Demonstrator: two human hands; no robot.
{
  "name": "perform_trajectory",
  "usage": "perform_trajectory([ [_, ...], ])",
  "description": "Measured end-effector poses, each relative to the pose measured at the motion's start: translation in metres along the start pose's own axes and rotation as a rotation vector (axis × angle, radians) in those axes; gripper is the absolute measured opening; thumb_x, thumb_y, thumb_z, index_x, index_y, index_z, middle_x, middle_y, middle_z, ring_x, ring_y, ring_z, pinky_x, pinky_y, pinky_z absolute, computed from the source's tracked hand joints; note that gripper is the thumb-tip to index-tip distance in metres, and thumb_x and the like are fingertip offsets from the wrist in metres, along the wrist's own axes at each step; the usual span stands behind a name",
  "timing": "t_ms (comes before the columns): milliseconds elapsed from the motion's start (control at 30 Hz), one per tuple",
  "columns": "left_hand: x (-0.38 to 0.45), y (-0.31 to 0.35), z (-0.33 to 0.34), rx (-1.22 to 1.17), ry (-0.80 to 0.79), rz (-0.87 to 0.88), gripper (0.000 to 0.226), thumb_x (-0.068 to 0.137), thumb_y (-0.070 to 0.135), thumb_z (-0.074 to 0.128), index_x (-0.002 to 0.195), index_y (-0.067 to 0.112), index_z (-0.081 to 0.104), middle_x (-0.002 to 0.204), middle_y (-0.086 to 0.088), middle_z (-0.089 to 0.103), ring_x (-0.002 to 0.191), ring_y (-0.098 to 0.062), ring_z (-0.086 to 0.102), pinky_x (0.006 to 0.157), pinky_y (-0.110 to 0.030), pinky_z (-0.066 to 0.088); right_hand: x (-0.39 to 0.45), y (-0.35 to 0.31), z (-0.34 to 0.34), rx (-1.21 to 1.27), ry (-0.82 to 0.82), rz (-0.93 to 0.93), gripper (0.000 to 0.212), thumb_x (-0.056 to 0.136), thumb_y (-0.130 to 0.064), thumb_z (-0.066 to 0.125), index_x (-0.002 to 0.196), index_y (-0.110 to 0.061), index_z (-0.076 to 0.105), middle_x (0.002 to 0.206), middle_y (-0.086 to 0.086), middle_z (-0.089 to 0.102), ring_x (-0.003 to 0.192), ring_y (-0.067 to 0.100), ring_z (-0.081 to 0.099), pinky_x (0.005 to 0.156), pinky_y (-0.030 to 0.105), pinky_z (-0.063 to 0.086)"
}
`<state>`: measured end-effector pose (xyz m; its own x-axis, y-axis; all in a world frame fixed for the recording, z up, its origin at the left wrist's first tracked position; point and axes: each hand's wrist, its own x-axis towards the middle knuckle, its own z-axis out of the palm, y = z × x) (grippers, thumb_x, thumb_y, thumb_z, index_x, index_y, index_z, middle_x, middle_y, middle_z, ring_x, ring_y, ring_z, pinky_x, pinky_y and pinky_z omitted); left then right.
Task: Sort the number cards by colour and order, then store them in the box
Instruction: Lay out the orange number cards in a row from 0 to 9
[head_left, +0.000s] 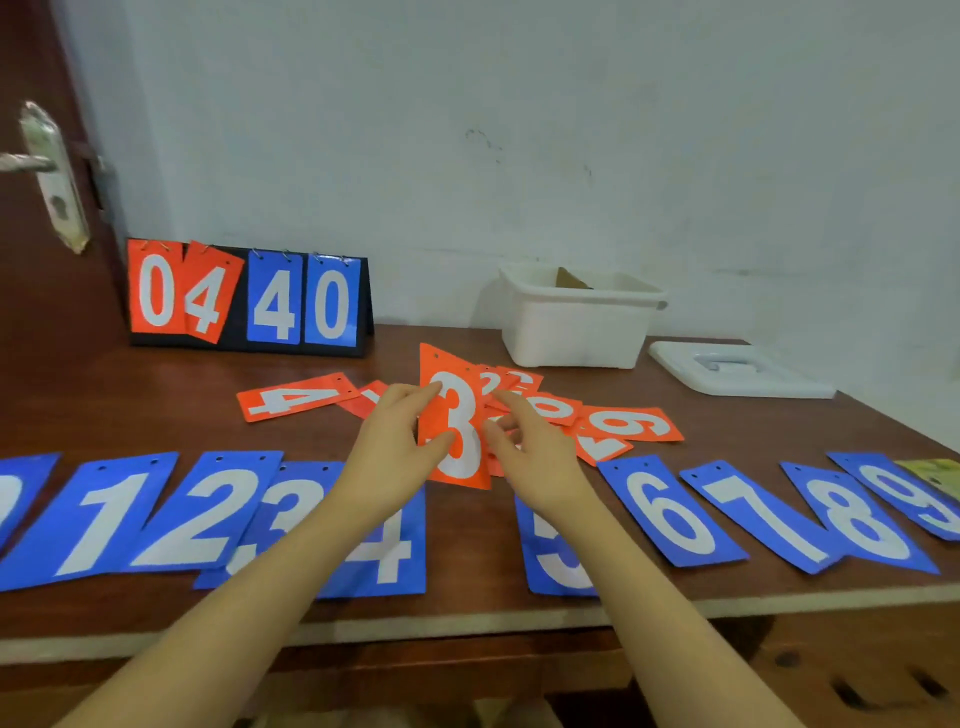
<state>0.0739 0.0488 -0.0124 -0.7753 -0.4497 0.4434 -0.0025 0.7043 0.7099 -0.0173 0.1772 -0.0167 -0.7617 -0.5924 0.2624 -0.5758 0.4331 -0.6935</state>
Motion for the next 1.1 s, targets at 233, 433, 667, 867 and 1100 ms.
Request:
perform_trajectory([
  [233, 0.044, -0.043, -0.026, 0.16, -0.02, -0.142, 0.057, 0.087, 0.016, 0.06, 0.138, 0.01, 0.037, 0.136, -0.011, 0.041, 0.123, -0.023, 0.044, 0.099, -0.031, 0.038, 0.061, 0.011, 0.009, -0.641, -0.448, 0.049, 0.05, 0.097, -0.047, 0.036, 0.143, -0.027, 0.034, 0.152, 0.0, 0.031, 0.138, 0.025, 0.031, 0.112, 0.051, 0.017],
  [433, 0.065, -0.058, -0.04, 0.183, 0.016, -0.148, 0.057, 0.088, 0.018, 0.059, 0.139, 0.014, 0.036, 0.139, -0.006, 0.039, 0.121, -0.02, 0.046, 0.089, -0.026, 0.043, 0.098, 0.016, 0.02, -0.738, -0.363, 0.077, 0.047, 0.098, -0.042, 0.035, 0.143, -0.029, 0.031, 0.153, 0.002, 0.029, 0.139, 0.027, 0.028, 0.113, 0.055, 0.012],
  [667, 0.06, -0.091, -0.067, 0.384, -0.13, -0.26, 0.059, 0.088, 0.023, 0.059, 0.14, 0.014, 0.034, 0.146, -0.008, 0.032, 0.129, -0.024, 0.038, 0.103, -0.034, 0.036, 0.087, -0.03, 0.071, -0.504, -0.423, -0.129, 0.046, 0.099, -0.043, 0.031, 0.143, -0.031, 0.032, 0.153, -0.004, 0.028, 0.14, 0.022, 0.027, 0.112, 0.054, 0.01],
  [867, 0.061, -0.112, -0.064, 0.746, -0.488, -0.266, 0.046, 0.094, 0.05, 0.035, 0.137, 0.034, 0.036, 0.152, 0.004, 0.024, 0.136, -0.027, 0.025, 0.111, -0.05, 0.016, 0.092, -0.012, 0.072, -0.534, -0.425, -0.012, 0.047, 0.098, -0.046, 0.031, 0.143, -0.033, 0.032, 0.155, -0.004, 0.025, 0.142, 0.021, 0.022, 0.113, 0.053, 0.01],
  [1100, 0.065, -0.096, -0.052, 0.646, -0.425, -0.028, 0.047, 0.094, 0.048, 0.036, 0.138, 0.034, 0.034, 0.153, 0.007, 0.022, 0.14, -0.018, 0.019, 0.112, -0.047, 0.011, 0.103, -0.003, 0.073, -0.636, -0.175, 0.143, 0.058, 0.093, -0.054, 0.038, 0.142, -0.023, 0.035, 0.15, 0.011, 0.024, 0.139, 0.032, 0.02, 0.113, 0.049, 0.015],
])
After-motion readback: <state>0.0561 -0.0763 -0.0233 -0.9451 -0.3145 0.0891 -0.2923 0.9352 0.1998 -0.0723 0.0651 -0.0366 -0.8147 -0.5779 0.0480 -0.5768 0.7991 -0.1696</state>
